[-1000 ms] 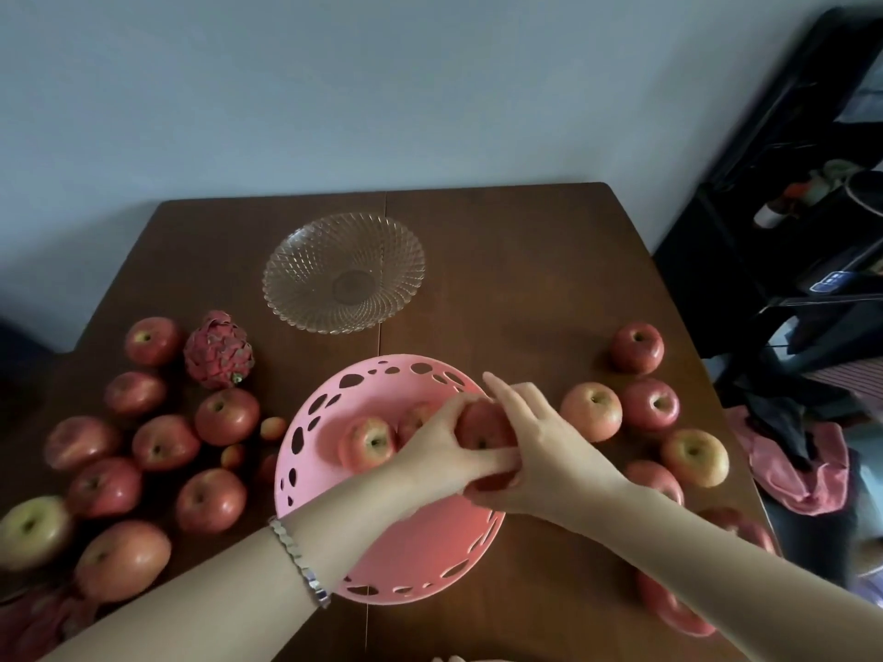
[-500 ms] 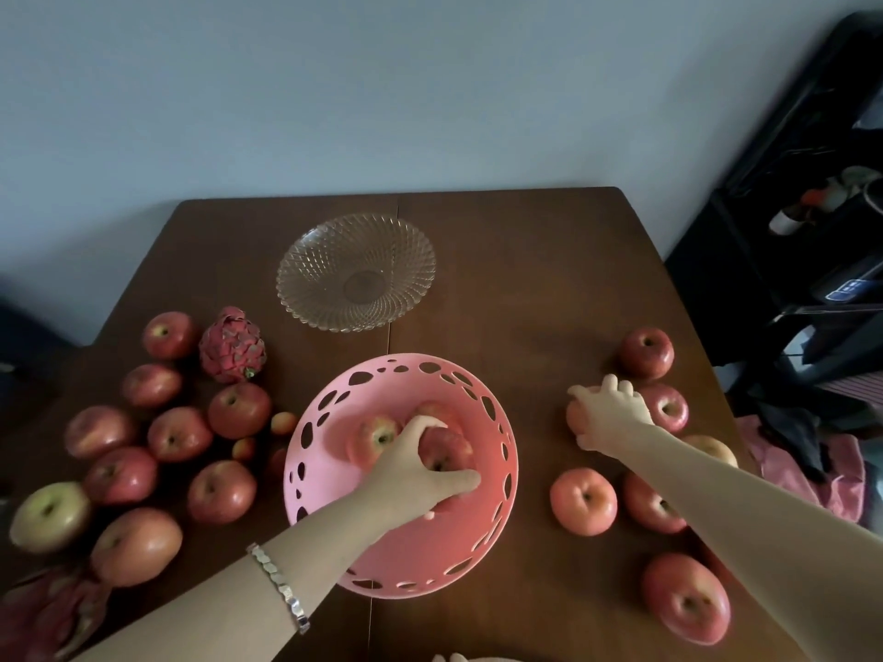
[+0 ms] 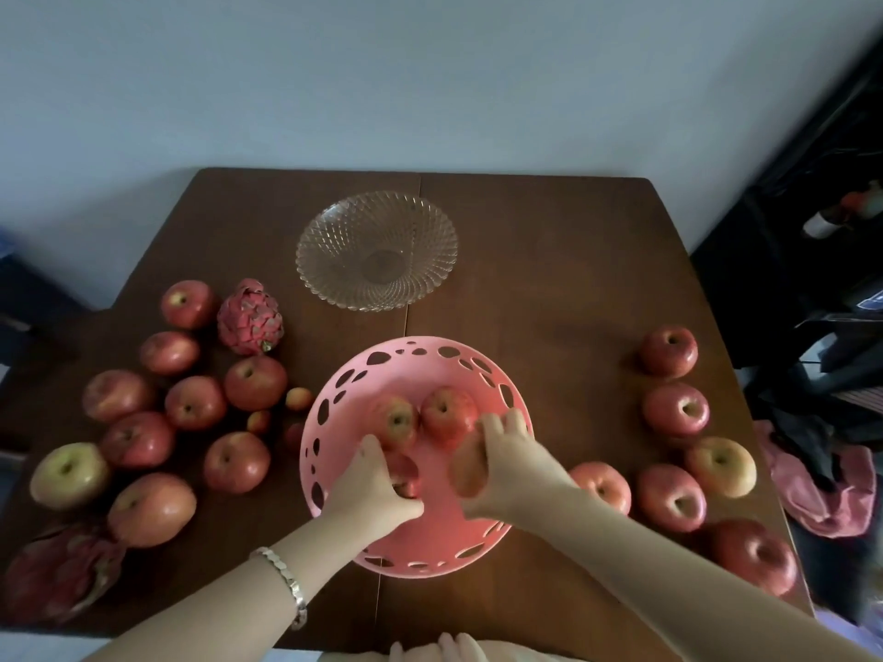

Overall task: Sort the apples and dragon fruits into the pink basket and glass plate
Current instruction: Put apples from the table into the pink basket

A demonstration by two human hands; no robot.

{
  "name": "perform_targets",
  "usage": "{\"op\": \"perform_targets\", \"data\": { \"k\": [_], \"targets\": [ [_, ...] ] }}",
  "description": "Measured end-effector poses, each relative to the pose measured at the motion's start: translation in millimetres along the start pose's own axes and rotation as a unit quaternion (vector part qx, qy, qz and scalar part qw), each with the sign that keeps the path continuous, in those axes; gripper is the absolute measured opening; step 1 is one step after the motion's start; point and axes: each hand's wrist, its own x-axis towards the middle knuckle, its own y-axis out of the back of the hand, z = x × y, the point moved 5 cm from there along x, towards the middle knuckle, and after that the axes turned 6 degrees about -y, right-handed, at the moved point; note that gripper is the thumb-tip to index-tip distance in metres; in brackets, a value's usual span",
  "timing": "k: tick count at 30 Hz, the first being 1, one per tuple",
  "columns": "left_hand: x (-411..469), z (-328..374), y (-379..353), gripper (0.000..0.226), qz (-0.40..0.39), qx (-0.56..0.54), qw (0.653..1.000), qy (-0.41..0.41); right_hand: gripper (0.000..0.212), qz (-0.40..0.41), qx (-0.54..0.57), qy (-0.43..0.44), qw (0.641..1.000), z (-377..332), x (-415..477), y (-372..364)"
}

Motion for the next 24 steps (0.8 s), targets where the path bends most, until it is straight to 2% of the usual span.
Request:
{"op": "perform_targets", "data": {
  "k": [3,7,11,14,18,21,24],
  "targets": [
    [3,-5,0,0.067,-0.001,0.01,1.0,0.0,0.087,-0.034,-0.036,-0.024,0.998,-6,8,-32],
    [5,-4,-3,0.066,0.002,0.058,0.998,-0.026,0.074,-0.015,-0.018,-0.037,0.999,-14,15,-47],
    [1,-4,-8,0.075,0.001,0.127,0.991,-0.036,0.085,-0.034,0.011,-0.05,0.998,-15,15,-55],
    [0,-9,-9,0.086,0.005,0.123,0.992,-0.025,0.087,-0.063,0.017,-0.057,0.996,-12,13,-53],
    [-2,-9,-5,0.074,0.013,0.094,0.994,-0.049,0.073,-0.054,0.006,-0.043,0.998,-7,13,-46],
    [-3,-8,0,0.067,0.001,0.08,0.996,-0.048,0.073,-0.046,0.008,-0.049,0.998,-5,12,-45],
    [-2,-6,1,0.066,-0.009,0.111,0.992,-0.053,0.072,-0.042,-0.009,-0.048,0.998,-8,9,-45]
  ]
}}
